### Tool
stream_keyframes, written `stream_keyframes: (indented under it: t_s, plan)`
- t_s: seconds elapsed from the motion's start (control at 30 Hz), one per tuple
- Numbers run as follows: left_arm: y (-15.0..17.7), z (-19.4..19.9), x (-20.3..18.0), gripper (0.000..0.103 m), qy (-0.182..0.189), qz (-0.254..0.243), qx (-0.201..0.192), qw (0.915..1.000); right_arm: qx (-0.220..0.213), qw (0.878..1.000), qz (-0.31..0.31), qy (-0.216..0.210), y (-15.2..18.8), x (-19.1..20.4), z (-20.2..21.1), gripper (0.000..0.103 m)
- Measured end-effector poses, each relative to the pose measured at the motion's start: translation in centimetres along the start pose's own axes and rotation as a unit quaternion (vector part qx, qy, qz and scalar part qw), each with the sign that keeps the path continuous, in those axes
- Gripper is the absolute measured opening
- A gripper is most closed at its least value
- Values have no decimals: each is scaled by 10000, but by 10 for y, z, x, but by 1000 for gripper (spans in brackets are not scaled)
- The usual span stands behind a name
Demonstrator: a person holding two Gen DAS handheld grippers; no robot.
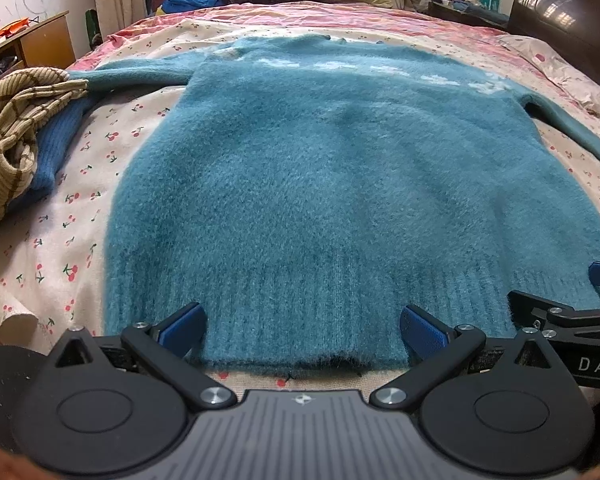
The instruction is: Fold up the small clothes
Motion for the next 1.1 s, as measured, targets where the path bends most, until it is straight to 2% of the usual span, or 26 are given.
stream_keyframes:
  t_s: [0.27,1.1]
  plan:
    - [-7,8,4,103,-64,103,-158,9998,-73,10000,27,-2,-2,0,4,100]
    - [-7,8,4,103,-79,79,-169,9998,-124,9999,78,-8,-4,1,6,97]
Point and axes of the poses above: each gripper's, at about its wrist camera, not at the fingertips, and z roughly against the way its jaws point, x to its left, y to its underside, the point moved 10 cm from there along -z, roughly the way its jaws point, and after that the axes turned 1 degree about y, right-handed, at the moved point
